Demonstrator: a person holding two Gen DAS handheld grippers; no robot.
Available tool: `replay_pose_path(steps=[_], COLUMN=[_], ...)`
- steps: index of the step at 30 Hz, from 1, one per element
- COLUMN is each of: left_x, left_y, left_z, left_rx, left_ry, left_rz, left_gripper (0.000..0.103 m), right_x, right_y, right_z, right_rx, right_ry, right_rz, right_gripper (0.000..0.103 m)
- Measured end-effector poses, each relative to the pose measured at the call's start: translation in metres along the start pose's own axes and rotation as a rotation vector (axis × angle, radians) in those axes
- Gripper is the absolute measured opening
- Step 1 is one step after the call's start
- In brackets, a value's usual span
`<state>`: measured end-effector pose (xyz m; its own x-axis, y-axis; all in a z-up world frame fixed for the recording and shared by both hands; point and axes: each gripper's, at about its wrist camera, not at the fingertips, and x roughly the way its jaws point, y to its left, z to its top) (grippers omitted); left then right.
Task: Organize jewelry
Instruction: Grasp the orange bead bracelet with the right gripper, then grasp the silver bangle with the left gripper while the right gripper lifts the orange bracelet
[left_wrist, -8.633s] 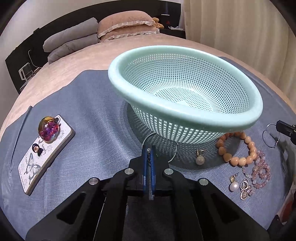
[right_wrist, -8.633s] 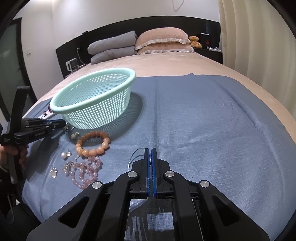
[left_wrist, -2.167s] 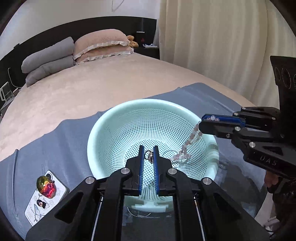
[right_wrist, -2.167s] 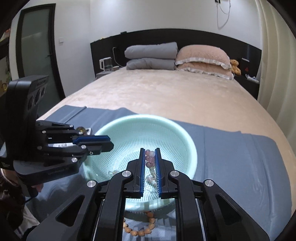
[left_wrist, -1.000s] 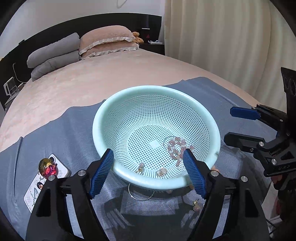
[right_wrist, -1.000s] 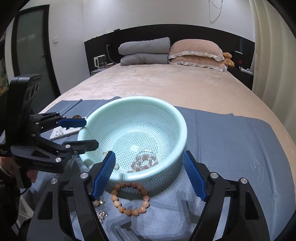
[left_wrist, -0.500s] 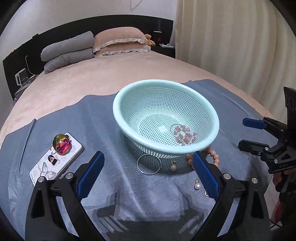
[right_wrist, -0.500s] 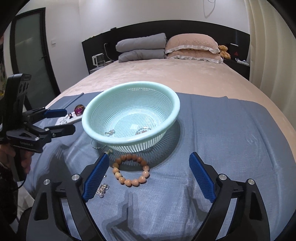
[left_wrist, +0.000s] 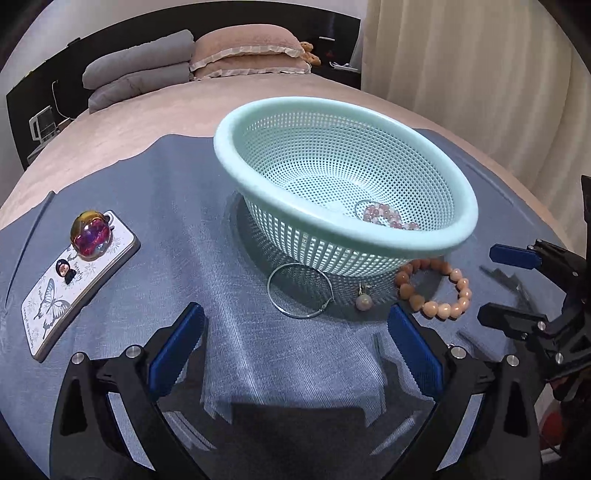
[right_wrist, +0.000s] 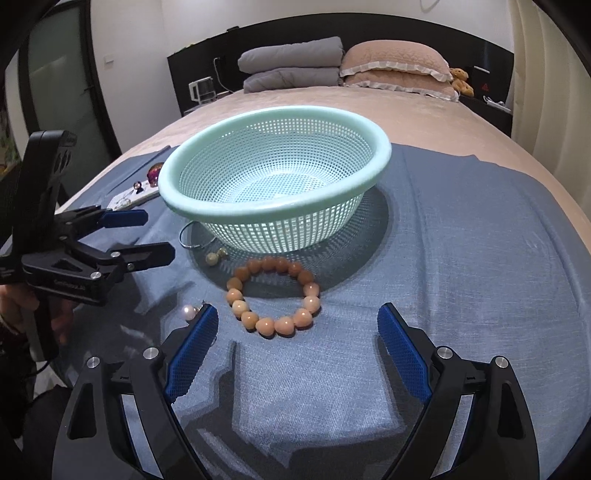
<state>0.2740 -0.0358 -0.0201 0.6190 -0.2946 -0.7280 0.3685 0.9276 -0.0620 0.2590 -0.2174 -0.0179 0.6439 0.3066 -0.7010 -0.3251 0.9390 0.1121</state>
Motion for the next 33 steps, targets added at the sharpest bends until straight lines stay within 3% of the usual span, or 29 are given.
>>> replay_pose_path(steps=[15, 18, 20, 23, 24, 26, 28, 33], left_x=[0.037, 0.037, 0.037, 0.034, 0.032, 0.028, 0.023, 0.008], left_y=[-0.008, -0.007, -0.005, -0.005, -0.004, 0.000, 0.005, 0.017], left_z=[0.002, 0.002, 0.002, 0.002, 0.002, 0.002, 0.001, -0.002], left_rx=[0.082, 0.080, 0.072, 0.077, 0.077, 0.070, 0.065, 0.042], left_ry=[0.065, 0.073, 0.070, 0.057, 0.053, 0.045, 0.044, 0.059], left_rz=[0.091, 0.094, 0.099, 0.121, 0.126, 0.138, 0.144, 0.082], left_gripper=[0.097, 0.098, 0.094, 0.082, 0.075, 0.062, 0.039, 0.015], right_x=[0.043, 0.046, 0.043, 0.037, 0.035, 0.030, 0.024, 0.002], right_y=[0.021, 0.027, 0.026, 0.023, 0.021, 0.020, 0.020, 0.017], right_z=[0.011, 0.008, 0.007, 0.003, 0.002, 0.000, -0.003, -0.013], right_rx=[0.000, -0.025, -0.021, -0.007, -0.001, 0.013, 0.014, 0.035], right_ry=[0.047, 0.063, 0.061, 0.060, 0.060, 0.060, 0.057, 0.039], right_rz=[0.010, -0.039, -0.043, -0.034, -0.033, -0.027, -0.034, -0.037], right_gripper=[0.084, 0.071, 0.051, 0.027, 0.023, 0.022, 0.021, 0.021])
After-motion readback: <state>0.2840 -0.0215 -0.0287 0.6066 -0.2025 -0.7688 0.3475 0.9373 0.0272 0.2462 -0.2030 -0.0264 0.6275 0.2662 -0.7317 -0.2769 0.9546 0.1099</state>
